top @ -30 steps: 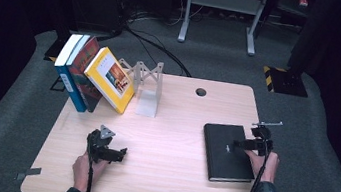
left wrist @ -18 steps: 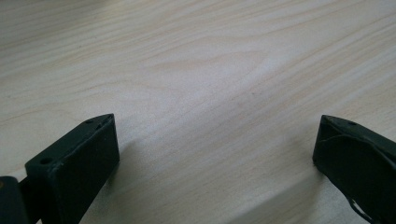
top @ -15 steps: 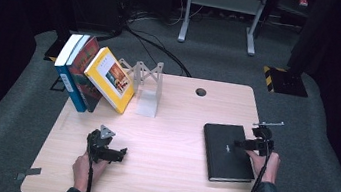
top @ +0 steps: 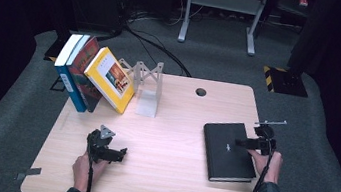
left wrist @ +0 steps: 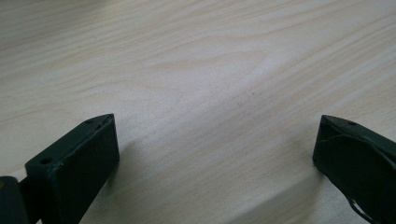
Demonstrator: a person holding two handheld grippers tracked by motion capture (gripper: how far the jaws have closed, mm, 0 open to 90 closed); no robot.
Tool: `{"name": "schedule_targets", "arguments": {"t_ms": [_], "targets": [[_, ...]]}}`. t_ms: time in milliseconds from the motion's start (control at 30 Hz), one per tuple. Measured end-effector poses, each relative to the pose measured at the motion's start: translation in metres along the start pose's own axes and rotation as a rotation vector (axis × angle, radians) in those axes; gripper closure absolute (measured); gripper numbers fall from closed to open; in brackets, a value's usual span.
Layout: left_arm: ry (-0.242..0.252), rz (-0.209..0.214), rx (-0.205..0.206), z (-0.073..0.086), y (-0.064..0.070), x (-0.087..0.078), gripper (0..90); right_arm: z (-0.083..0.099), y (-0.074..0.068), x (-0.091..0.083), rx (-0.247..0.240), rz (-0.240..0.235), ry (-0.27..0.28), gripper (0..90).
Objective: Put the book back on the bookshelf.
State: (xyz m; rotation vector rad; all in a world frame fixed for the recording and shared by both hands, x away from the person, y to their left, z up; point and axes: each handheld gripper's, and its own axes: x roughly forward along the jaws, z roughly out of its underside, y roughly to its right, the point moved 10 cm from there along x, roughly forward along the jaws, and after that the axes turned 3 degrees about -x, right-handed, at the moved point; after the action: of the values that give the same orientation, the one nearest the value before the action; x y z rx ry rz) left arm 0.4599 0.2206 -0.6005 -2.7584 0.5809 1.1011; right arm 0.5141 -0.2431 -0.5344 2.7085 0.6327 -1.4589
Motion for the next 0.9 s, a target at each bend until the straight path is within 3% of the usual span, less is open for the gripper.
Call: {"name": "schedule_targets", "arguments": {"t_ms": [100,300,533,567,733,900], "targets": [[-0.002,0.001,0.004,0.000,0.000,0.000,0.2,-0.005,-0.003,-0.007,-0.024,0.014,0.009,37.0],[0.000,0.000,0.001,0.000,0.000,0.000,0.2,-0.016,-0.012,-0.022,-0.032,-0.012,0.029,37.6],[-0.002,0.001,0.004,0.000,0.000,0.000,0.2,-0.031,-0.029,-0.041,-0.046,-0.051,0.049,41.1],[0.000,0.000,0.000,0.000,0.000,0.000,0.1,-0.033,-0.034,-0.042,-0.045,-0.078,0.055,41.5],[0.000,0.000,0.000,0.000,0.000,0.000,0.1,-0.046,-0.050,-0.045,-0.084,-0.082,0.050,42.8],[-0.002,0.001,0.005,0.000,0.000,0.000,0.2,-0.059,-0.063,-0.043,-0.092,-0.082,0.039,46.3]]}}
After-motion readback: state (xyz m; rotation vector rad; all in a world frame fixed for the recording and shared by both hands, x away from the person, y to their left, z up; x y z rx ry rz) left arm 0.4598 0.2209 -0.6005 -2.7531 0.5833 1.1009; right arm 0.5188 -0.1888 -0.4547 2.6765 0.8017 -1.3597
